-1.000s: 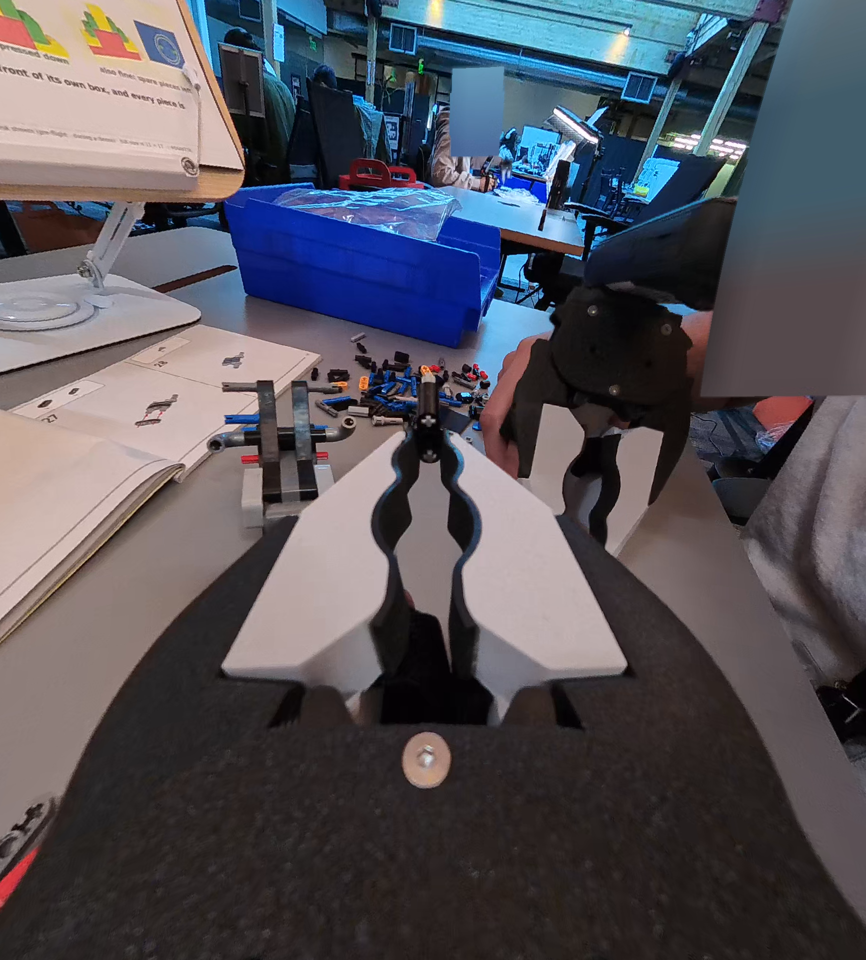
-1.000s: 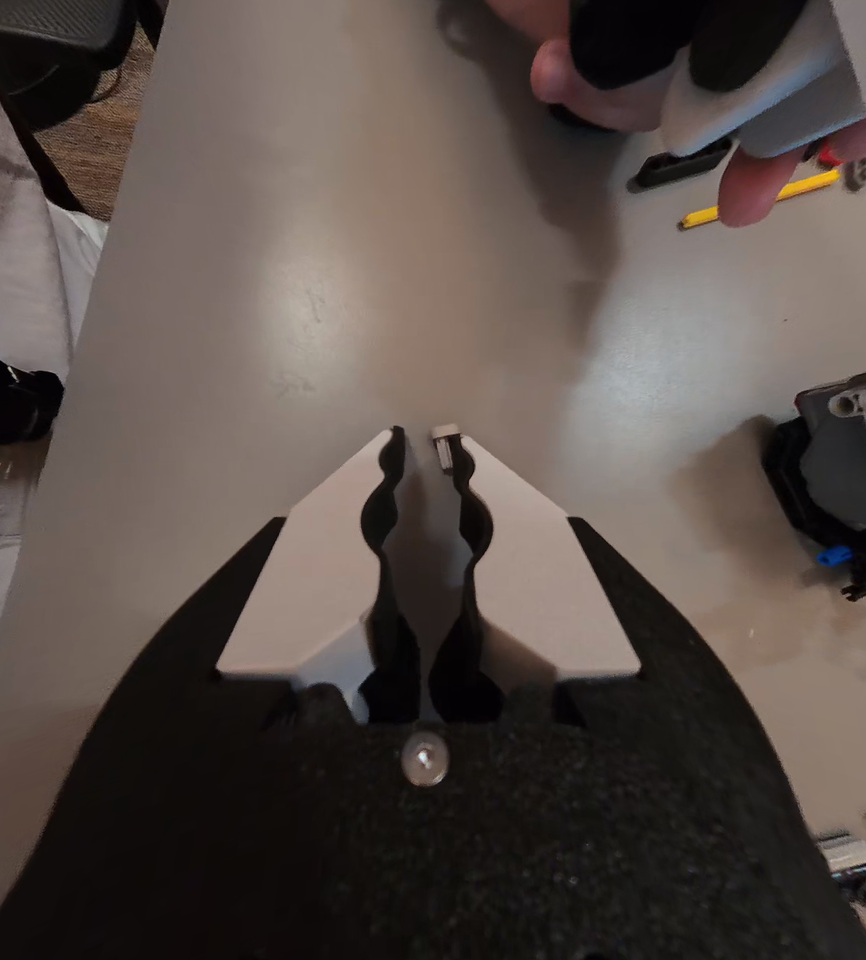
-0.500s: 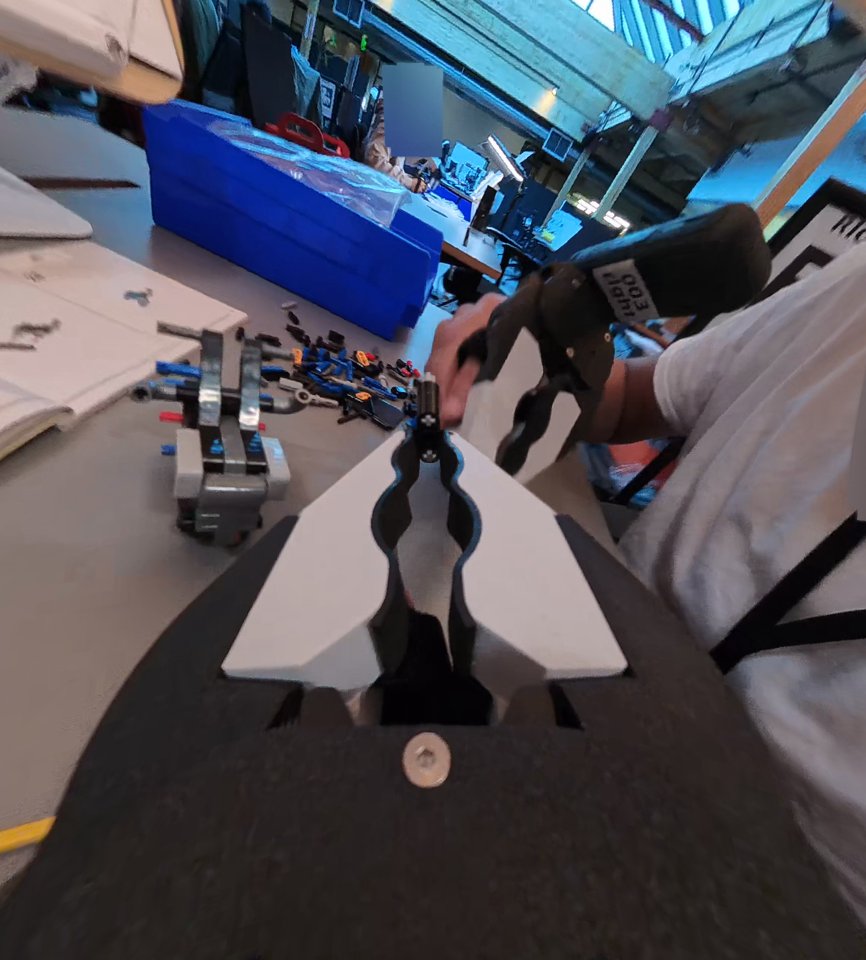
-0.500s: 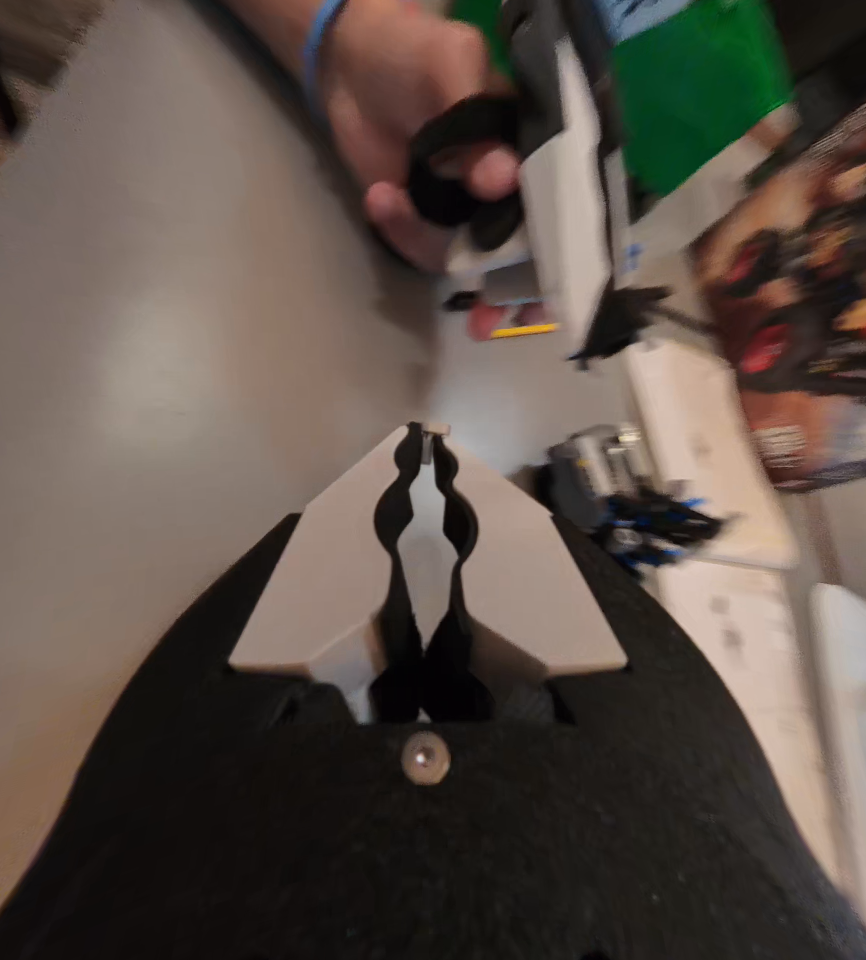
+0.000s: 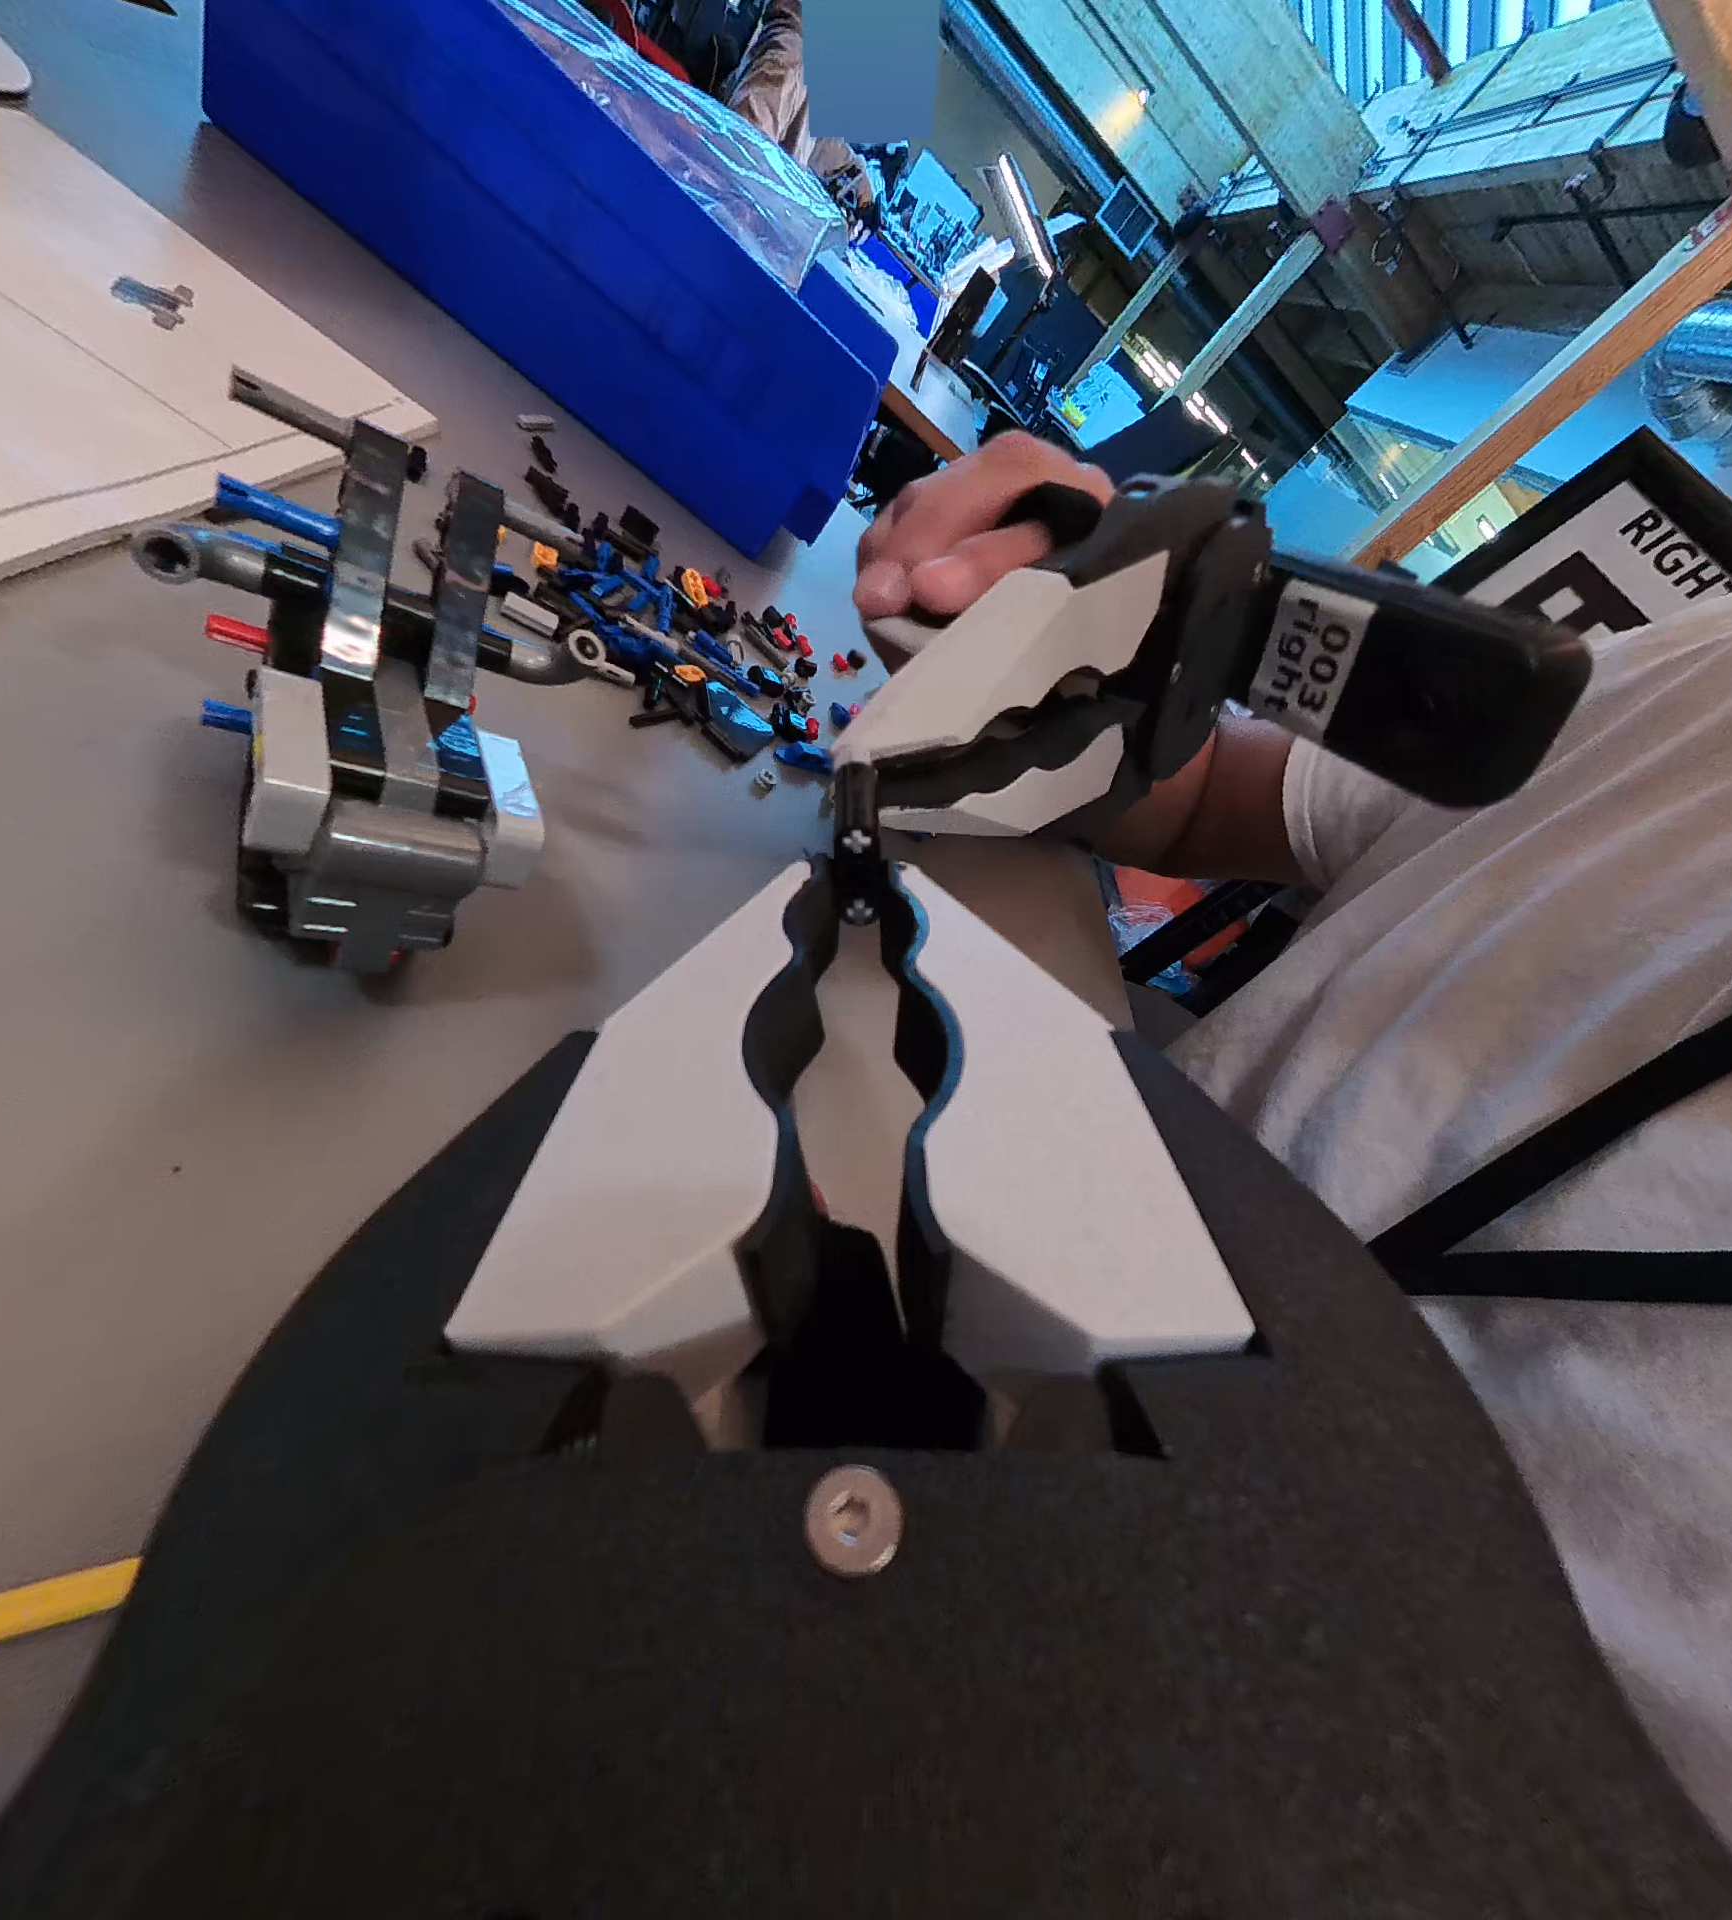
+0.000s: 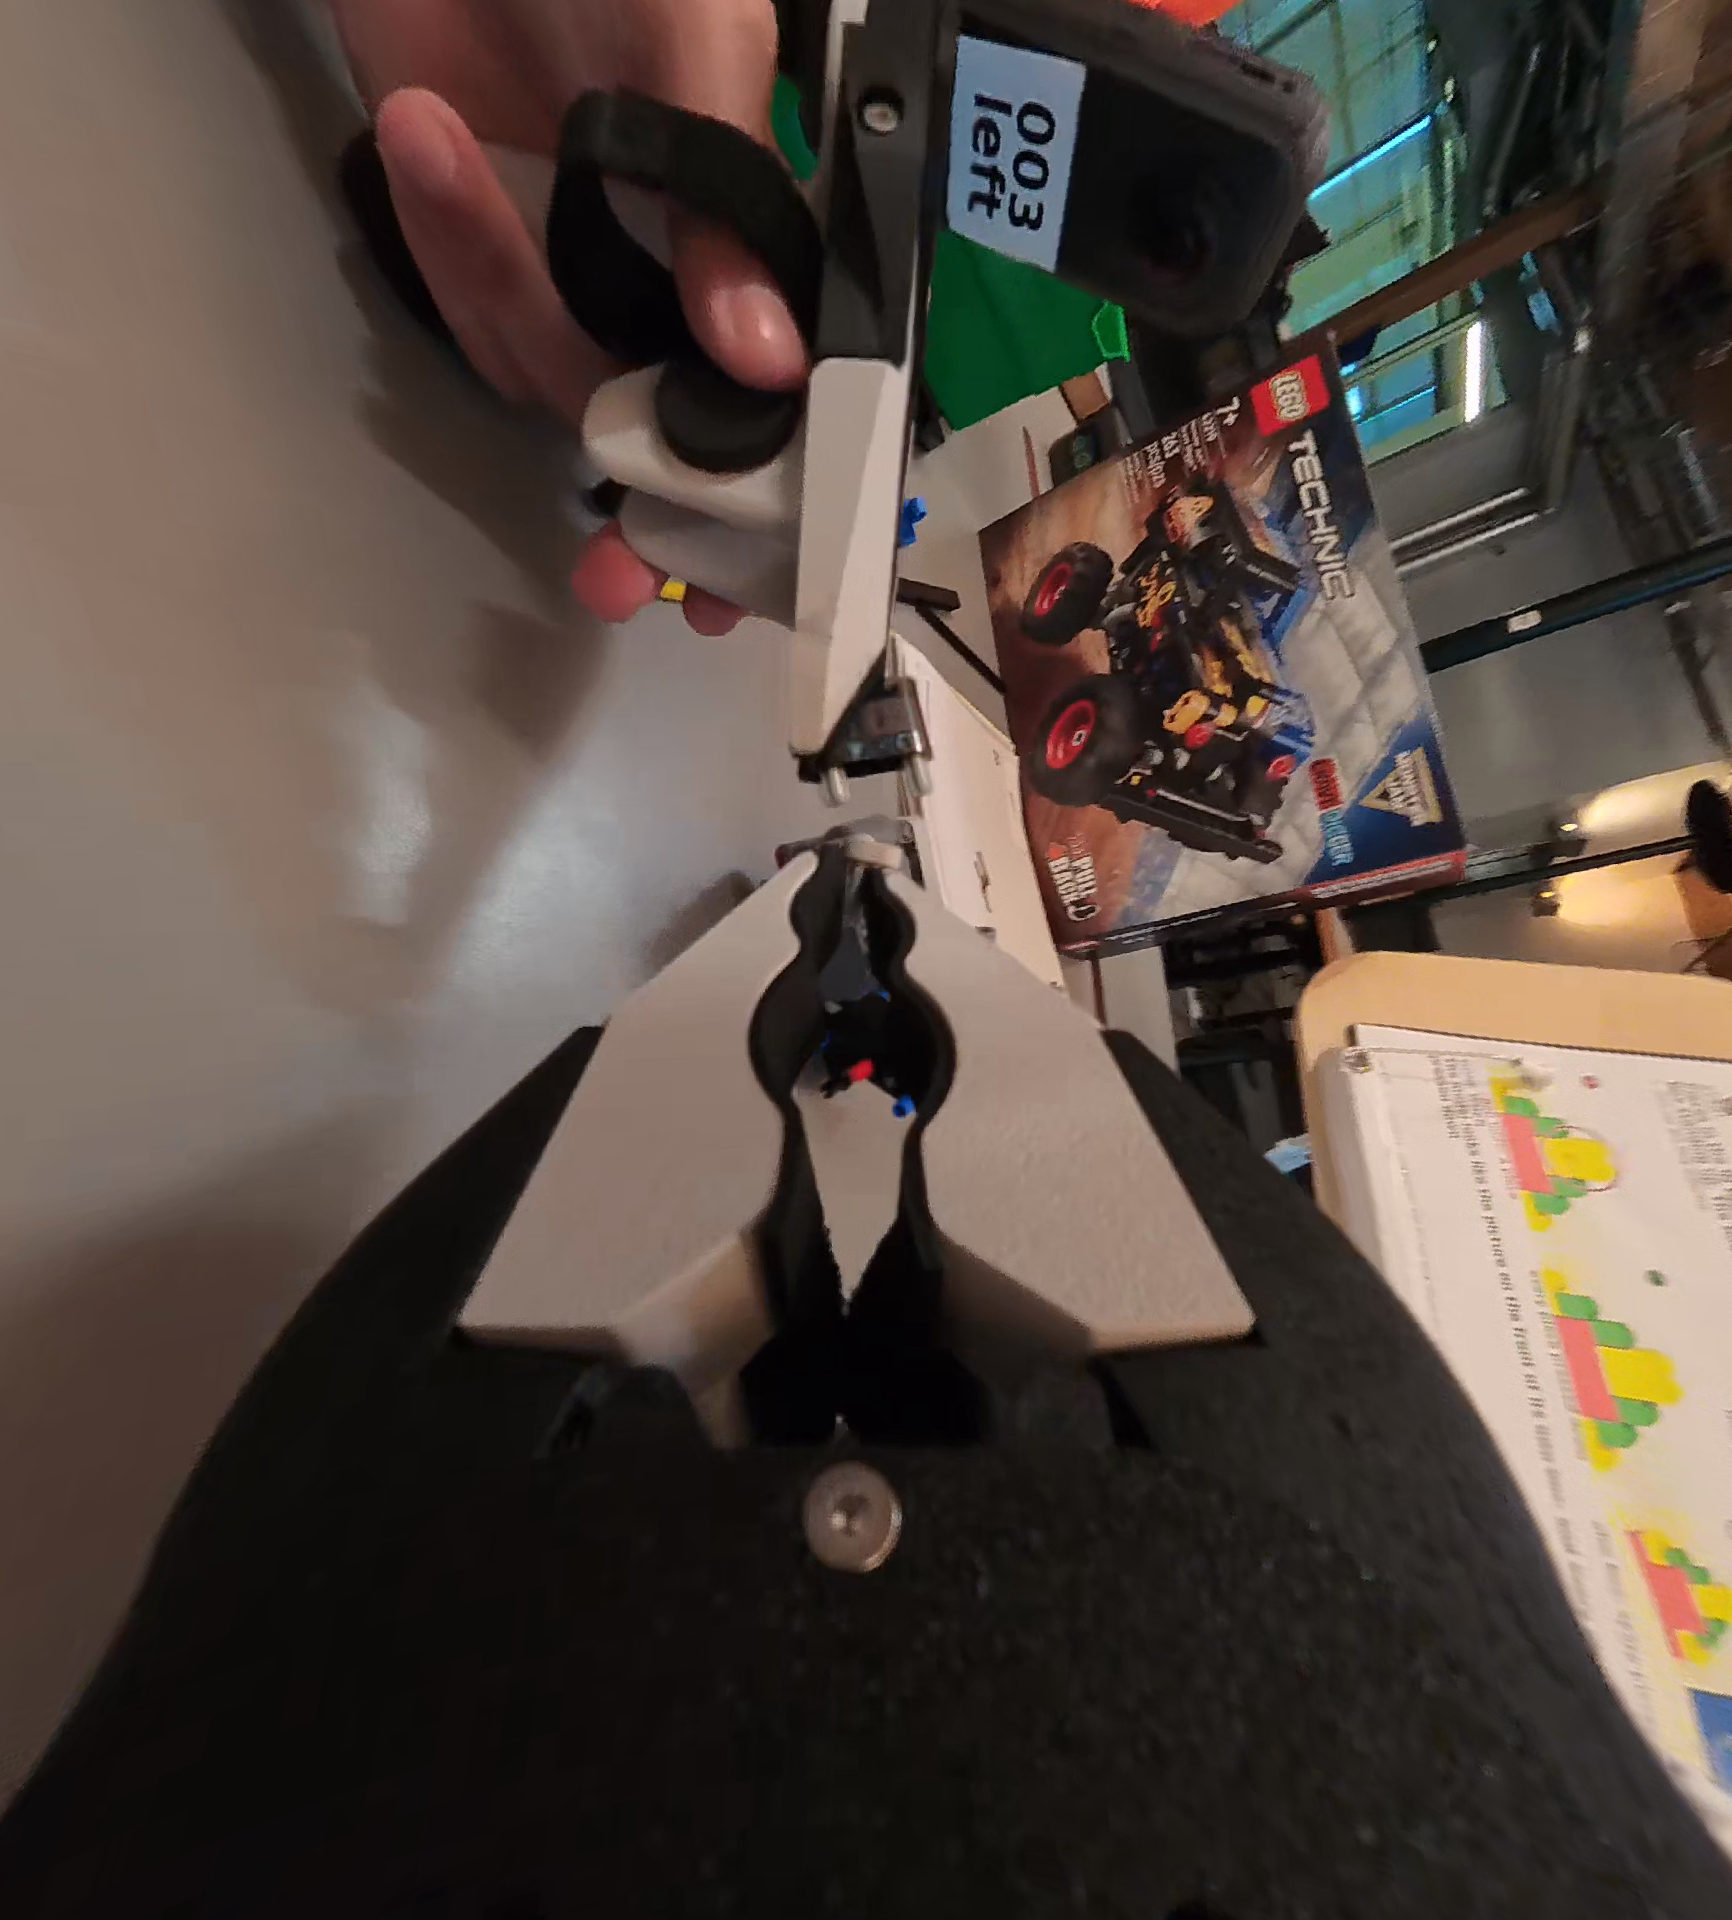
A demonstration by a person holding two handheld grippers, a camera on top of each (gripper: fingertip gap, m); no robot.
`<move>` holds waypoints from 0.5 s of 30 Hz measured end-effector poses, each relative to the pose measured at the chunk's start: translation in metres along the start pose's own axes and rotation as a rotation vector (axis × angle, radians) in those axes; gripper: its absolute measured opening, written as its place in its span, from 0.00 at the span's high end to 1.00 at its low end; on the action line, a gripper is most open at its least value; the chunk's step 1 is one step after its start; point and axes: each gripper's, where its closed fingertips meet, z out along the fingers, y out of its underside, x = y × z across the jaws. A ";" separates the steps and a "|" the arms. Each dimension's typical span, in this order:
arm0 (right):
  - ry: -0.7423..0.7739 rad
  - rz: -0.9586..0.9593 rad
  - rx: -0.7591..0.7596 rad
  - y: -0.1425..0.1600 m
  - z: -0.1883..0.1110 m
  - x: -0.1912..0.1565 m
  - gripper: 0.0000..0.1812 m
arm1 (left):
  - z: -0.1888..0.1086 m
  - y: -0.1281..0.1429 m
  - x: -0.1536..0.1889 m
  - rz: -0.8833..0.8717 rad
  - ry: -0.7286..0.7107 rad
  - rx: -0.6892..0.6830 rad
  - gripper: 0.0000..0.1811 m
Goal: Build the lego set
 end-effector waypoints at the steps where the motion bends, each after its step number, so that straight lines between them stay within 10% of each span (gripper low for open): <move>1: 0.009 -0.025 -0.005 -0.001 0.000 0.000 0.98 | 0.000 -0.001 0.000 -0.004 0.002 0.003 0.97; 15: 0.024 -0.013 -0.007 0.003 0.003 -0.002 0.98 | -0.005 -0.005 -0.009 0.134 -0.101 0.001 0.97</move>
